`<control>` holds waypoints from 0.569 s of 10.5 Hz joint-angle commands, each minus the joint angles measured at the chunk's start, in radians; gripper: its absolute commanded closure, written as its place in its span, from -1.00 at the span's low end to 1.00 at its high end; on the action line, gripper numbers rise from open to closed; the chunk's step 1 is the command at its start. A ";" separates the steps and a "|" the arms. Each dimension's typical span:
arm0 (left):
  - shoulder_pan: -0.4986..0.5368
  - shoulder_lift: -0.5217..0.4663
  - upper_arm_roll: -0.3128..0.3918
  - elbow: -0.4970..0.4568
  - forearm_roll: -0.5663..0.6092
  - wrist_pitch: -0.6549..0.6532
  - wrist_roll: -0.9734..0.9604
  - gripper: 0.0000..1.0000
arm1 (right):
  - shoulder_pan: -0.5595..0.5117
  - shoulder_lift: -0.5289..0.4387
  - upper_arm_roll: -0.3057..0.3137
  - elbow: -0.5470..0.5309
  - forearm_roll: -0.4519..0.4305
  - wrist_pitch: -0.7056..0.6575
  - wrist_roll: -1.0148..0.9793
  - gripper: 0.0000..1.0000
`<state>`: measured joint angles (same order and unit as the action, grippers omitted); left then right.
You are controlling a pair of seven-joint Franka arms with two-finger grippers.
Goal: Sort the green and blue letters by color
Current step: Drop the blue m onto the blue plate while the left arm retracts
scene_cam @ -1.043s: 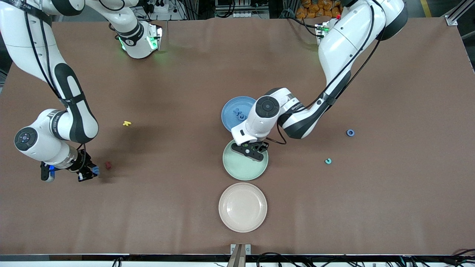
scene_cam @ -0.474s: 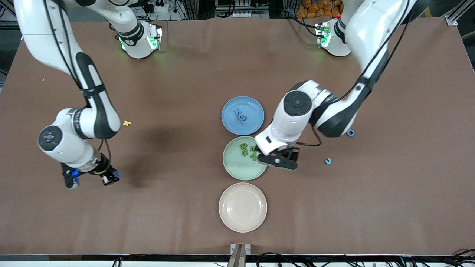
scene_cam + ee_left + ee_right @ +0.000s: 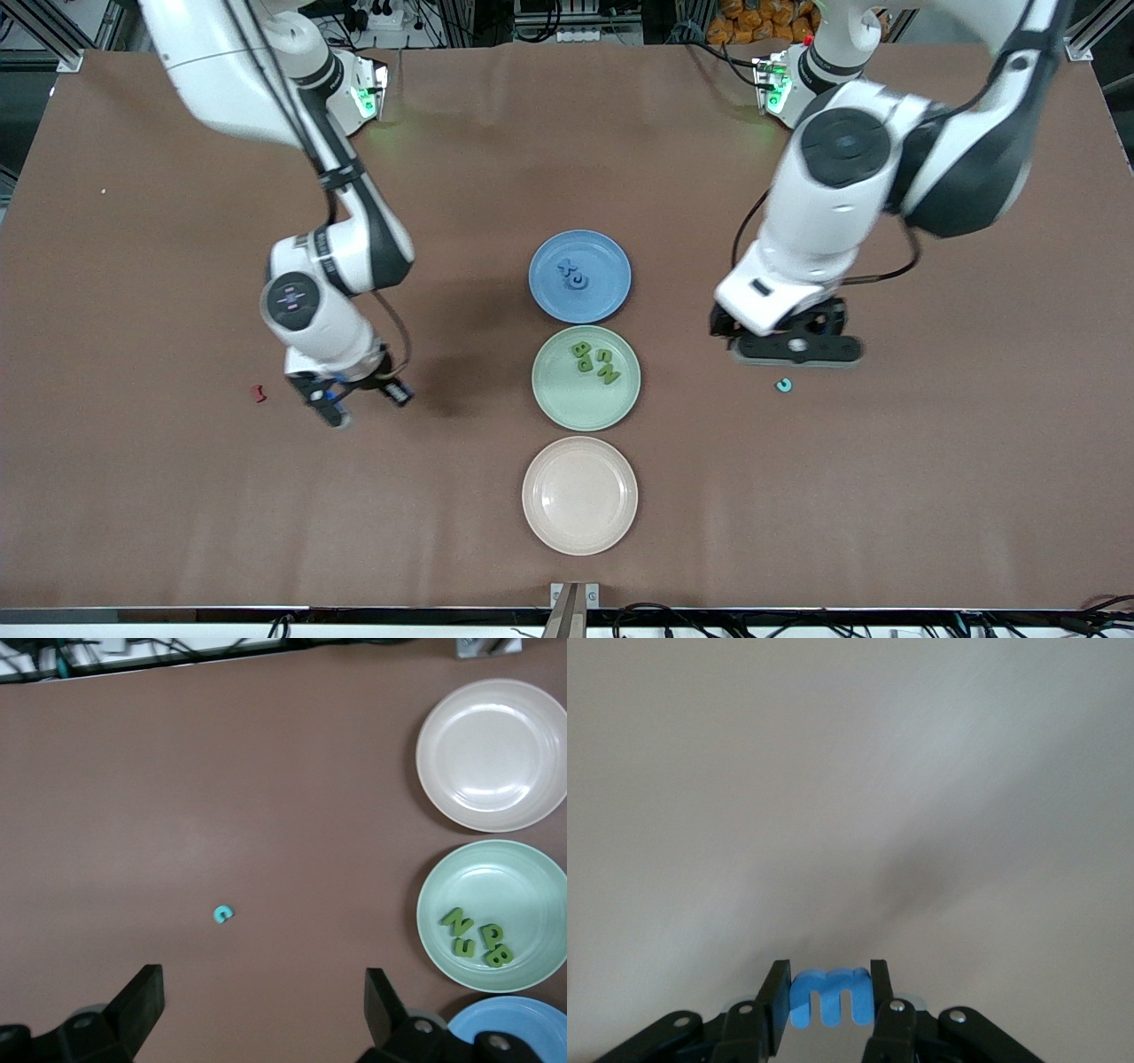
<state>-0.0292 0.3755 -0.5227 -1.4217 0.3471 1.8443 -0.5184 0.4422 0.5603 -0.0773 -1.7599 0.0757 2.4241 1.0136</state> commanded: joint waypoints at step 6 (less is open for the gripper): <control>0.241 -0.225 0.035 -0.078 -0.243 -0.149 0.259 -1.00 | 0.383 -0.019 -0.006 -0.016 0.021 -0.023 -0.026 0.75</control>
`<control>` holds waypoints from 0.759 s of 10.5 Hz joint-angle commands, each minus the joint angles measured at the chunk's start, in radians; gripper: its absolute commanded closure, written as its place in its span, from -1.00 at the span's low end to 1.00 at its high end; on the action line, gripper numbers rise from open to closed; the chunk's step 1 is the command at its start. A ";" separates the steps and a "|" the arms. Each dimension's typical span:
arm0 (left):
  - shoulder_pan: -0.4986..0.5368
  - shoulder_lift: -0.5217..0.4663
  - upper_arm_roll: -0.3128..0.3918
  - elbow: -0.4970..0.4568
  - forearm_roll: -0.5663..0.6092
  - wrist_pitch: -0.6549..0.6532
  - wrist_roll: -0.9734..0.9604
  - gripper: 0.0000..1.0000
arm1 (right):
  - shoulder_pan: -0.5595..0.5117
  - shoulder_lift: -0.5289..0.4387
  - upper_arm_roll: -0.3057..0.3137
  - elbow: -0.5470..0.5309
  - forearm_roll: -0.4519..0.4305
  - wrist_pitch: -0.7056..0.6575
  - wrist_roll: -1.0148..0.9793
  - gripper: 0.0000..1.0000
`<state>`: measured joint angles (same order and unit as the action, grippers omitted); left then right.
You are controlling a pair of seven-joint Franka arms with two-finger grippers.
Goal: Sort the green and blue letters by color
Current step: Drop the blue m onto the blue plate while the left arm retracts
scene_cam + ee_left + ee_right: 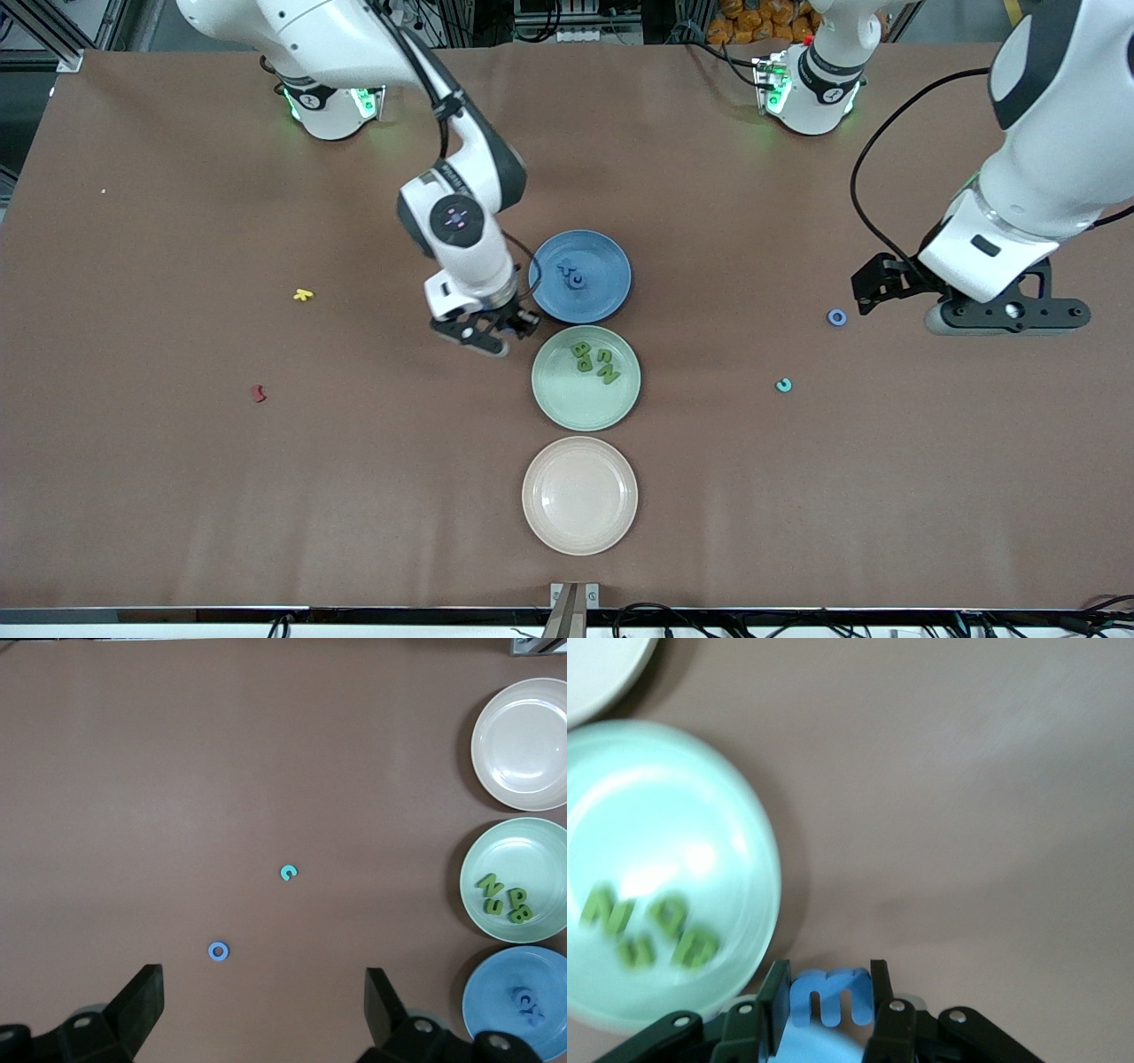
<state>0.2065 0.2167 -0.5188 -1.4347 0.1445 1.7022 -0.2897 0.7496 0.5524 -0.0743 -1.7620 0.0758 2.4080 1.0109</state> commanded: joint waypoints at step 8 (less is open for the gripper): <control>-0.177 -0.151 0.388 -0.075 -0.141 -0.075 0.294 -1.00 | 0.134 0.000 0.033 -0.007 0.007 -0.021 0.086 -1.00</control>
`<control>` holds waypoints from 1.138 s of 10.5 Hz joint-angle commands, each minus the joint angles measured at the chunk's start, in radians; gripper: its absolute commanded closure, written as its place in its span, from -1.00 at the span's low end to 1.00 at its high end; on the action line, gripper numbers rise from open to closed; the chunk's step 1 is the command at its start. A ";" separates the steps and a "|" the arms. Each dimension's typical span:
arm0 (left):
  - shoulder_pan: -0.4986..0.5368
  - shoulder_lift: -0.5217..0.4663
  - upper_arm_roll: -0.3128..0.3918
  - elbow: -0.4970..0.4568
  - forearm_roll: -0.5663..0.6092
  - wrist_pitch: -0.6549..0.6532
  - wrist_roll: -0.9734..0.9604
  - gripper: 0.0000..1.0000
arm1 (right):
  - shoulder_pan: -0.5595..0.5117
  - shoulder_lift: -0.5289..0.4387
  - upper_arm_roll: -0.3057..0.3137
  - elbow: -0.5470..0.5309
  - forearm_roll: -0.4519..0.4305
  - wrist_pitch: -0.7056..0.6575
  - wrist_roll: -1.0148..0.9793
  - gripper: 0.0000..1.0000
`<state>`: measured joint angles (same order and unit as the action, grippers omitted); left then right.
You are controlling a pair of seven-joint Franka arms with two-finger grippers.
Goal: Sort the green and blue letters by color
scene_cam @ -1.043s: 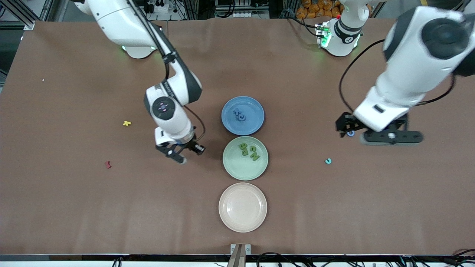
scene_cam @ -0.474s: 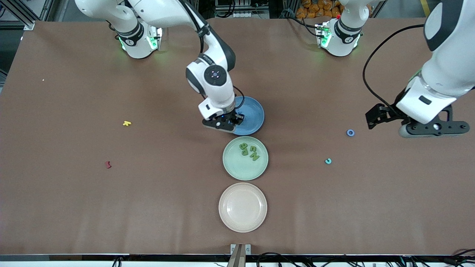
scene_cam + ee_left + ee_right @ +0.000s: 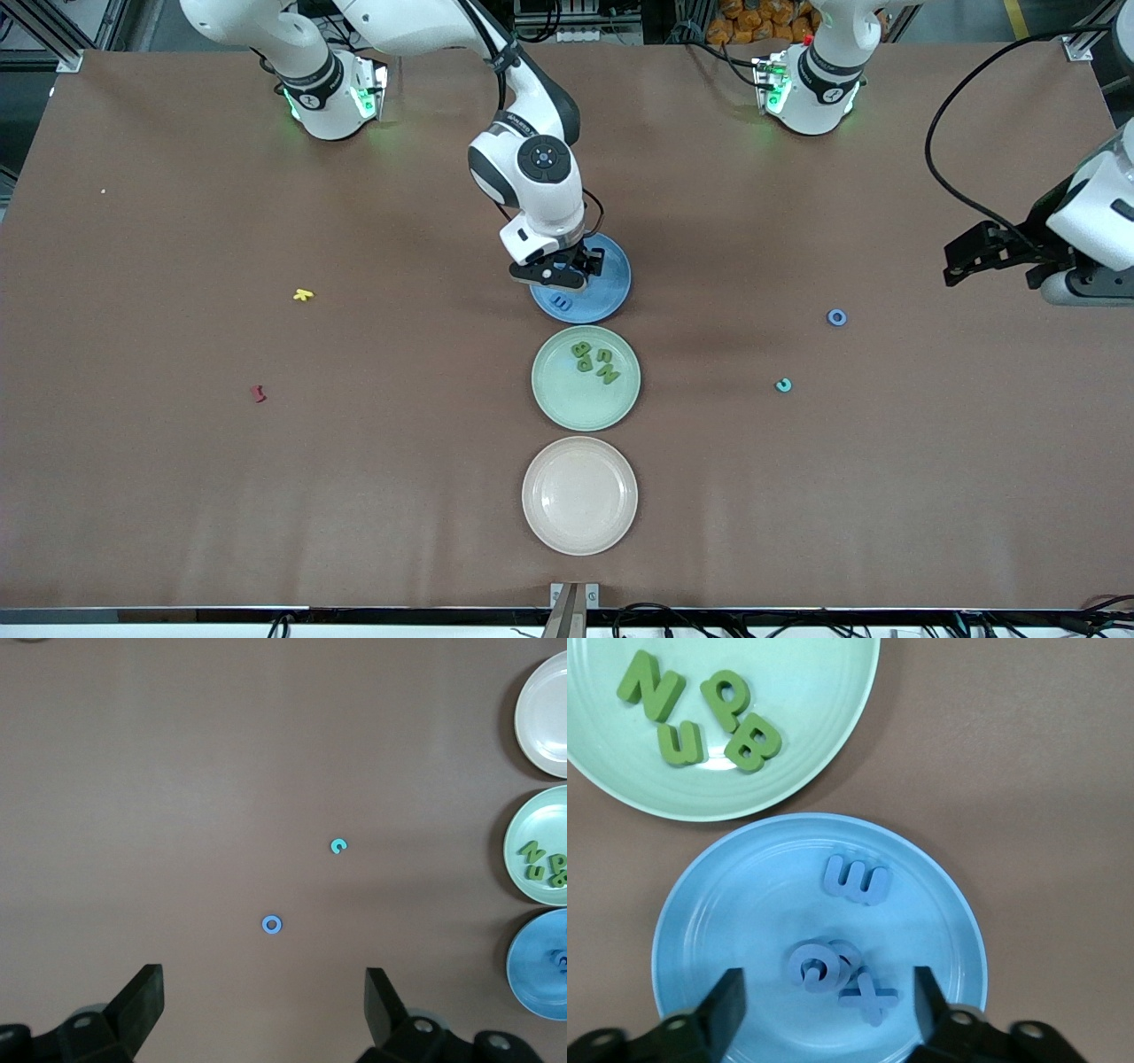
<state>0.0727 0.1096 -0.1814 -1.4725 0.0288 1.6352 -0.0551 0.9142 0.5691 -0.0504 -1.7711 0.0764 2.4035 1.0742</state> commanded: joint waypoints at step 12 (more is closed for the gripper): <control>-0.036 -0.108 -0.012 -0.028 -0.036 -0.077 0.037 -1.00 | -0.621 -0.195 -0.123 -0.001 -0.009 -0.142 -0.894 -1.00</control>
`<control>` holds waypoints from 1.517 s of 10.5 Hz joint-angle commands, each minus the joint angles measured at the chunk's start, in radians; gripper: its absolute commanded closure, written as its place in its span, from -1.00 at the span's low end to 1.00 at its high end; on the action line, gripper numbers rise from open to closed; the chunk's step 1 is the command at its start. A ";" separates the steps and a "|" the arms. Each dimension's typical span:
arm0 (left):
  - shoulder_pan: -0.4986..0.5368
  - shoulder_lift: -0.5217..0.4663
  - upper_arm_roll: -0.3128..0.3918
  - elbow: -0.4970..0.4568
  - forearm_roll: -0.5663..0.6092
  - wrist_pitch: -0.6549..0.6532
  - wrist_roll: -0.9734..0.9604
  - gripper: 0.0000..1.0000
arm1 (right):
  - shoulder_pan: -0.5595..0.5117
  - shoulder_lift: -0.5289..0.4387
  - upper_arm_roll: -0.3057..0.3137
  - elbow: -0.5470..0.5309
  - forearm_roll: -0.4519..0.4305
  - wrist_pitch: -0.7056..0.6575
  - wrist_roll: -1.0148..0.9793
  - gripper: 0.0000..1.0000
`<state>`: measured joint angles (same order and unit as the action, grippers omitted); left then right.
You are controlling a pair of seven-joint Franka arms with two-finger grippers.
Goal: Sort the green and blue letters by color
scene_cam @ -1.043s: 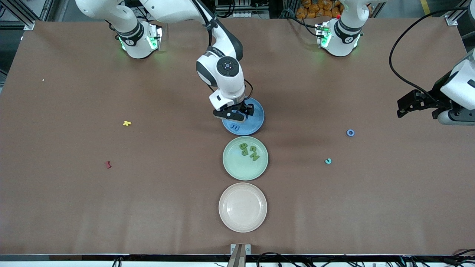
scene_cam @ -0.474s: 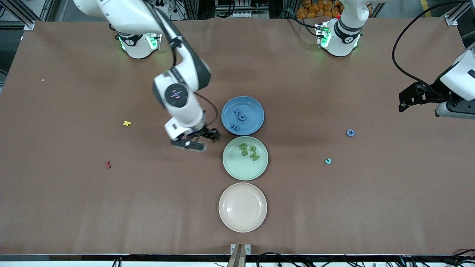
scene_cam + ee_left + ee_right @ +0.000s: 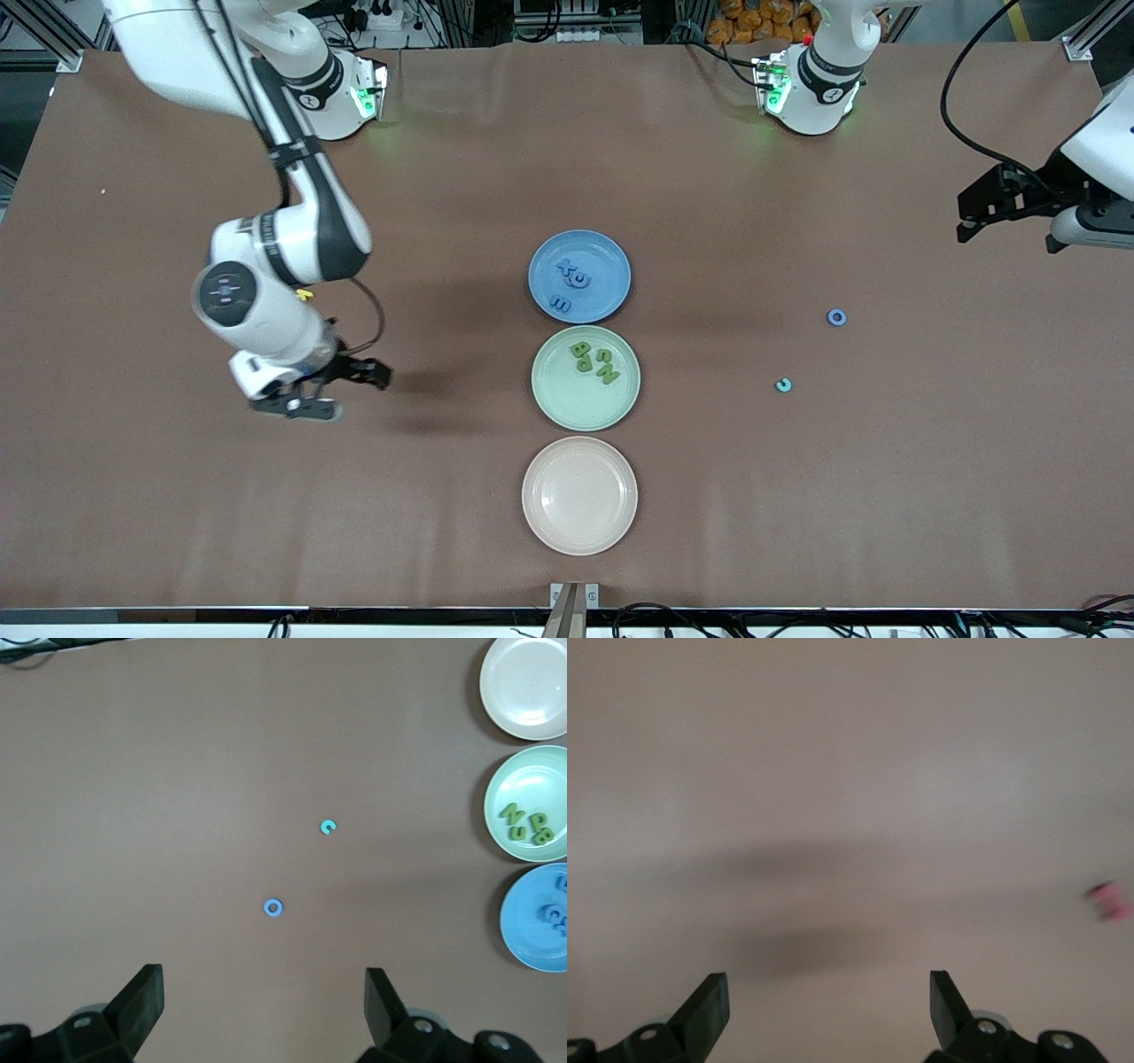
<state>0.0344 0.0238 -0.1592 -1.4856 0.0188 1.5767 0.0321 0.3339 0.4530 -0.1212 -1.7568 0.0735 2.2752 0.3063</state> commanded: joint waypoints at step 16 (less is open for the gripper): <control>0.001 -0.035 -0.003 -0.002 -0.010 -0.043 -0.037 -1.00 | -0.124 -0.401 -0.184 0.418 -0.163 -0.830 -0.273 -1.00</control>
<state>0.0334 0.0039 -0.1719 -1.4861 0.0150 1.5465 -0.0022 0.2211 0.0859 -0.3163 -1.3717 -0.0932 1.4989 0.0278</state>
